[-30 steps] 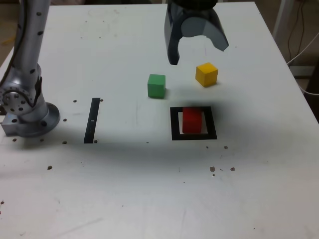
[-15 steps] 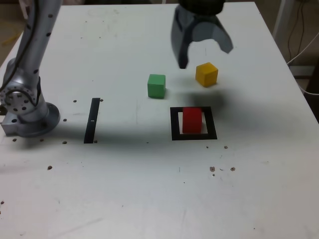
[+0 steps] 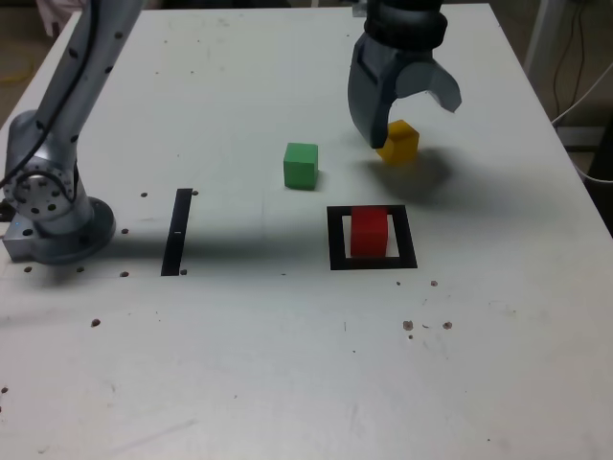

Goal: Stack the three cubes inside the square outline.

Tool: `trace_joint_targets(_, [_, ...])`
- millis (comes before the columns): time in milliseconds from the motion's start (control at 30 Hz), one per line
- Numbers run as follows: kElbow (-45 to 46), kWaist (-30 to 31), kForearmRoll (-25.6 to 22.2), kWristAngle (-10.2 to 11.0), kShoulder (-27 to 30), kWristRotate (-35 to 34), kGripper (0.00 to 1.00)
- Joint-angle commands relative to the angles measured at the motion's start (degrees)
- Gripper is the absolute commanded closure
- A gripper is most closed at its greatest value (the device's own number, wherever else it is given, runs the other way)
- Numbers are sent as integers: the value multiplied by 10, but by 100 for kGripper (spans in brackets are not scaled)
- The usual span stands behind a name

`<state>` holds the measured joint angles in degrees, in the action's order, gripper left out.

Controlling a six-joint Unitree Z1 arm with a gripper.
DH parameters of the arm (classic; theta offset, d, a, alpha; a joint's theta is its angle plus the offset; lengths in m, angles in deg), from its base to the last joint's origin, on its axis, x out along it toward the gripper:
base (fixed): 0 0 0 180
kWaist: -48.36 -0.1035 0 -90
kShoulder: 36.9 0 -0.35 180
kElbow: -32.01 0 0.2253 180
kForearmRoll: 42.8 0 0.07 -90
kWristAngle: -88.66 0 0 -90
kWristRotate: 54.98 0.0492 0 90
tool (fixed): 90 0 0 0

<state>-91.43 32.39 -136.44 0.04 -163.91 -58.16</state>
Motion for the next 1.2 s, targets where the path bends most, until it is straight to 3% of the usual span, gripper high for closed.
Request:
trace_joint_targets(0, [-1, -5, 8, -1, -13, -5, 0])
trace_joint_targets(567, [1, -18, 20, 0, -34, -14, 1])
trace_joint_targets(1167, [7, -21, 21, 11, -48, -7, 21])
